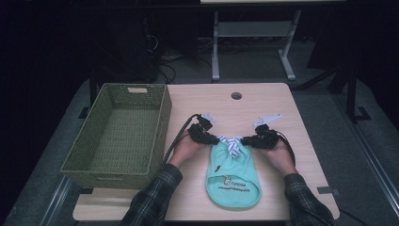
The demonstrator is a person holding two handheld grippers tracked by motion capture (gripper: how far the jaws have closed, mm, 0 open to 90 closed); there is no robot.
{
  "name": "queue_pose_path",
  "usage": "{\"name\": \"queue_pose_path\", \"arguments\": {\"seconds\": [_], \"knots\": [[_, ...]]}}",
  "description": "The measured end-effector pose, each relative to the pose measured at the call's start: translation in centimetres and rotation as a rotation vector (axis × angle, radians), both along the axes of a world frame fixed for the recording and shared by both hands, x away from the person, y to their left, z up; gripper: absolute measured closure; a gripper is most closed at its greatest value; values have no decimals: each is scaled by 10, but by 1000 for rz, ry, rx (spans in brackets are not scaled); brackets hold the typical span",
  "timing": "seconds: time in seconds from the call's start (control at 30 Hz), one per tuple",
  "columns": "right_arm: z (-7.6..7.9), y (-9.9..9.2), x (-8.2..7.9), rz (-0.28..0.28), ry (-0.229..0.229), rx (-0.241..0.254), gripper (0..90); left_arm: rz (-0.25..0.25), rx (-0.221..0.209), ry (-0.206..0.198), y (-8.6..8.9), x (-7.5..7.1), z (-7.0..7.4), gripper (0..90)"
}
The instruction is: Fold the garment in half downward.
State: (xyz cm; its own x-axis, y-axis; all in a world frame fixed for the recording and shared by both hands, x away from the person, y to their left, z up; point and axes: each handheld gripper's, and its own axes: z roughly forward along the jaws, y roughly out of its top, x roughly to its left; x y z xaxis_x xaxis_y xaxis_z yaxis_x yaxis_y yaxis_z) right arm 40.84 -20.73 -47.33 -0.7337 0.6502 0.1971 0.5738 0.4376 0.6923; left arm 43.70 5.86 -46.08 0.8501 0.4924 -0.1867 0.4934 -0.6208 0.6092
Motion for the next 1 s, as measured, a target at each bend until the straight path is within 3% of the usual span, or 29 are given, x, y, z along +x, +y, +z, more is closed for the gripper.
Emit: {"name": "queue_pose_path", "arguments": {"seconds": [0.2,0.37,0.63,0.7,0.87,1.0], "knots": [[3,4,-2,9,-29,-48,856,16,16,-27,-1,-3,3,840],[7,3,-2,2,-32,-41,857,30,-13,-50,0,-4,11,841],[26,0,-1,-3,-87,-28,861,31,-28,-109,3,-6,34,840],[36,0,-1,-13,-103,-18,861,46,-51,-141,4,-8,46,840],[55,0,-3,-13,-150,-15,861,54,-63,-190,6,-12,64,840],[72,2,-6,-12,-208,-26,861,60,-62,-266,7,-19,80,839]]}}
